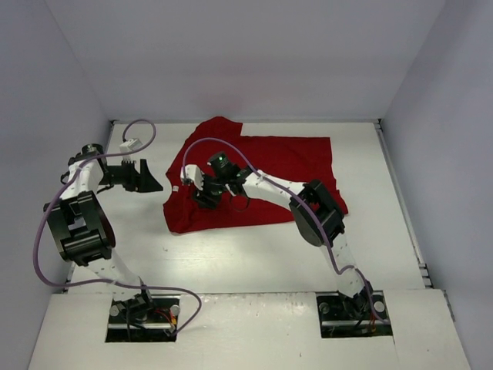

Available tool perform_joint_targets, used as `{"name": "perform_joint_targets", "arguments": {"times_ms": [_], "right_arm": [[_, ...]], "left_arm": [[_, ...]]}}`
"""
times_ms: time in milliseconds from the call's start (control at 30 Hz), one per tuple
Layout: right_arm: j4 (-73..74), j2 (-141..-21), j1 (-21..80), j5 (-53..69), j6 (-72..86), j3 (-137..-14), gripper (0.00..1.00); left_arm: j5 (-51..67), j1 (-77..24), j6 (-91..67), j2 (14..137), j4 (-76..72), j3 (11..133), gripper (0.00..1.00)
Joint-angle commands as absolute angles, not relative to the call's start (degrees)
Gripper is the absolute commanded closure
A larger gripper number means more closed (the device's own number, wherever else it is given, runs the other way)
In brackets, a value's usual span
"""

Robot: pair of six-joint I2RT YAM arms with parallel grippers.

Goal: Fold and stack the t-shirts
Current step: Fold the flattened tshirt in 1/3 of the way

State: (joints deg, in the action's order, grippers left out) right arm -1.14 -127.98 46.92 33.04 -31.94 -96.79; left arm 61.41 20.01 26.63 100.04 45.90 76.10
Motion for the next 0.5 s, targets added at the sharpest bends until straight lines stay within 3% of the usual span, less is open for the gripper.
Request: {"name": "perform_joint_targets", "arguments": {"times_ms": [0,267,300,467], "right_arm": [[-4.1,-126.6,46.8,33.5,-34.5,-96.6,0.48],[-2.5,-125.3,46.7,32.2,-38.4,-94.6,0.51],[-2.3,-125.2,46.7,32.1,-38.6,-94.3,0.55],[-1.2,-124.5,46.3,33.0,-39.3,-94.5,0.97]], "left_arm": [[64.6,19.9,28.2,95.2,45.4,75.2,0.31],[64.4,19.9,29.1,94.6,45.4,74.4,0.31],[64.4,19.9,29.1,94.7,45.4,74.4,0.31],[64.6,19.9,29.1,95.5,45.5,74.7,0.31]]}}
